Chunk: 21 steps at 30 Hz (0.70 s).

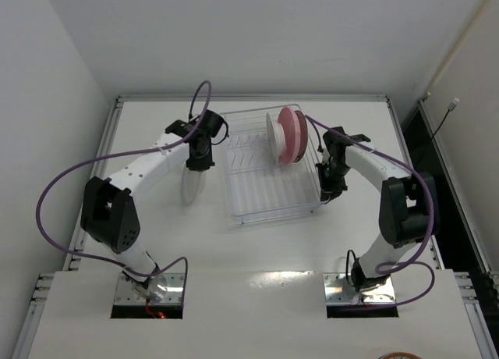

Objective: Load the plates into the dish rack

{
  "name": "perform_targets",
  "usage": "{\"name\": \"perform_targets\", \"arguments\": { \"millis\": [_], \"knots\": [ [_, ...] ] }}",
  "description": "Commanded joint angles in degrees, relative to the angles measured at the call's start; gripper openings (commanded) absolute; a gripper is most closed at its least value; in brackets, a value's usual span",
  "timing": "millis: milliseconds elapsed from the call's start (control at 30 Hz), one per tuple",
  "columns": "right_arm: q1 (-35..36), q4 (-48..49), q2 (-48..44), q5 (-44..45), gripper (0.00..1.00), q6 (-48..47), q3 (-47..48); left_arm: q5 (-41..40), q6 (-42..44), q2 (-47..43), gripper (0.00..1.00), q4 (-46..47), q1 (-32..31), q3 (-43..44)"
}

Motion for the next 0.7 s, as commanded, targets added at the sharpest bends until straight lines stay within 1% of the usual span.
{"name": "perform_targets", "arguments": {
  "millis": [0, 100, 133, 167, 200, 233, 267, 367, 400, 433, 467, 533, 567, 667],
  "knots": [
    [-0.68, 0.35, -1.44, 1.52, 0.09, 2.22, 0.81, -1.74, -0.93, -3.16, 0.00, -3.32, 1.53, 11.23],
    [-0.68, 0.35, -1.44, 1.52, 0.09, 2.22, 0.81, -1.74, -0.93, -0.97, 0.00, -5.08, 2.24, 20.04],
    [-0.68, 0.35, -1.44, 1.52, 0.09, 2.22, 0.81, -0.96, -0.93, -0.18, 0.00, -5.78, 2.24, 25.90],
    [-0.68, 0.35, -1.44, 1.52, 0.09, 2.22, 0.81, -0.08, -0.93, 0.61, 0.00, -5.79, 3.02, 28.74],
    [-0.68, 0.35, -1.44, 1.52, 0.09, 2.22, 0.81, 1.14, -0.93, 1.23, 0.00, -5.27, 3.72, 31.03],
    [-0.68, 0.35, -1.44, 1.52, 0.09, 2.22, 0.81, 4.72, -0.93, 1.85, 0.00, -2.57, 3.73, 32.62],
    [-0.68, 0.35, -1.44, 1.52, 0.09, 2.22, 0.81, 6.50, -0.93, 1.85, 0.00, -0.80, 4.34, 34.55],
    [-0.68, 0.35, -1.44, 1.52, 0.09, 2.22, 0.81, 10.99, -3.03, 1.24, 0.00, 6.41, 4.35, 35.62],
    [-0.68, 0.35, -1.44, 1.52, 0.09, 2.22, 0.81, 12.04, -4.95, 1.24, 0.00, 8.08, 4.35, 35.62],
    [-0.68, 0.35, -1.44, 1.52, 0.09, 2.22, 0.81, 15.19, -5.76, 1.24, 0.00, 9.84, 4.35, 35.01],
    [-0.68, 0.35, -1.44, 1.52, 0.09, 2.22, 0.81, 16.87, -6.63, 1.24, 0.00, 13.59, 4.35, 33.27],
    [-0.68, 0.35, -1.44, 1.52, 0.09, 2.22, 0.81, 21.43, -9.80, 1.24, 0.00, 17.30, 4.35, 30.98],
    [-0.68, 0.35, -1.44, 1.52, 0.09, 2.22, 0.29, 22.85, -10.76, 1.24, 0.00, 21.67, 4.35, 28.18],
    [-0.68, 0.35, -1.96, 1.52, 0.09, 2.22, 0.28, 27.24, -14.63, 1.24, 0.00, 28.46, 4.35, 25.00]
  ]
}}
